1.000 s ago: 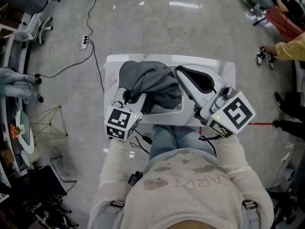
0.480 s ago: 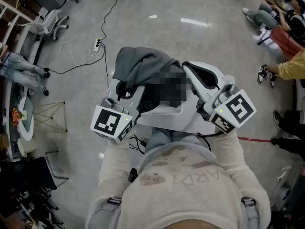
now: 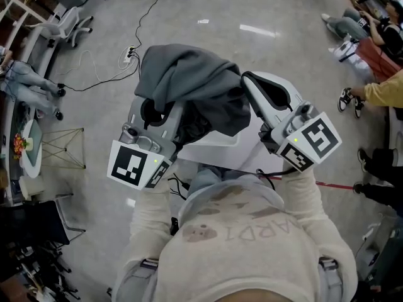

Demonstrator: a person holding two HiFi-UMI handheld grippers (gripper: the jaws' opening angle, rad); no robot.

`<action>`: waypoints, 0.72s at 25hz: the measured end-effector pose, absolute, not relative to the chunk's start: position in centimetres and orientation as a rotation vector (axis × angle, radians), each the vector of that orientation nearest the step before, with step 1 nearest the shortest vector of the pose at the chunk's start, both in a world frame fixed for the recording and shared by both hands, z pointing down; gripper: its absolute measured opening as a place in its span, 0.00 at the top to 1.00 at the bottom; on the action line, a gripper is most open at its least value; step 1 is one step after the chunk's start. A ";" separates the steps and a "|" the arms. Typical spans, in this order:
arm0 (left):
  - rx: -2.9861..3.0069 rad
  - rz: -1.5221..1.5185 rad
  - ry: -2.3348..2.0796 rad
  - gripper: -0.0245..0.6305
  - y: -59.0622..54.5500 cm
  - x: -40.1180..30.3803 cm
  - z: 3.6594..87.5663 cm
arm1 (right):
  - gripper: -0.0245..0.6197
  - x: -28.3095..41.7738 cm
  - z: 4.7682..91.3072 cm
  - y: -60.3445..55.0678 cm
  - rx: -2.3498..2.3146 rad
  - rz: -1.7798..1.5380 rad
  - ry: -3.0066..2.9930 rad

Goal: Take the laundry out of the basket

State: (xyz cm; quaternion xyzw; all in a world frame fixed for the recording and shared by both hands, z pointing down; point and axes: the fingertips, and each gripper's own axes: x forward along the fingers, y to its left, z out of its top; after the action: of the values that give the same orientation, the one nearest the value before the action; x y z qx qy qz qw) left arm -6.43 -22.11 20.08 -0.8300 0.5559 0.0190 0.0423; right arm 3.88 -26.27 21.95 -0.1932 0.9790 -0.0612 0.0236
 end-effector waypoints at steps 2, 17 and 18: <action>-2.540 0.053 1.698 0.85 -21.8 -6.6 20.7 | 0.92 3.6 22.4 -26.2 -0.610 -0.188 3.025; -2.529 0.085 1.678 0.85 -21.3 -6.6 20.0 | 0.92 2.9 21.5 -25.8 -0.614 -0.139 3.019; -2.528 0.086 1.677 0.85 -21.3 -6.6 20.0 | 0.92 2.9 21.5 -25.7 -0.615 -0.138 3.020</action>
State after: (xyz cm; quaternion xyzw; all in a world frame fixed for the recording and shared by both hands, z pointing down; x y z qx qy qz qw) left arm -6.62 -21.29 19.97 -0.8319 0.5517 0.0282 0.0533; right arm 2.86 -25.75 21.49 -0.1992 0.9785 -0.0447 0.0285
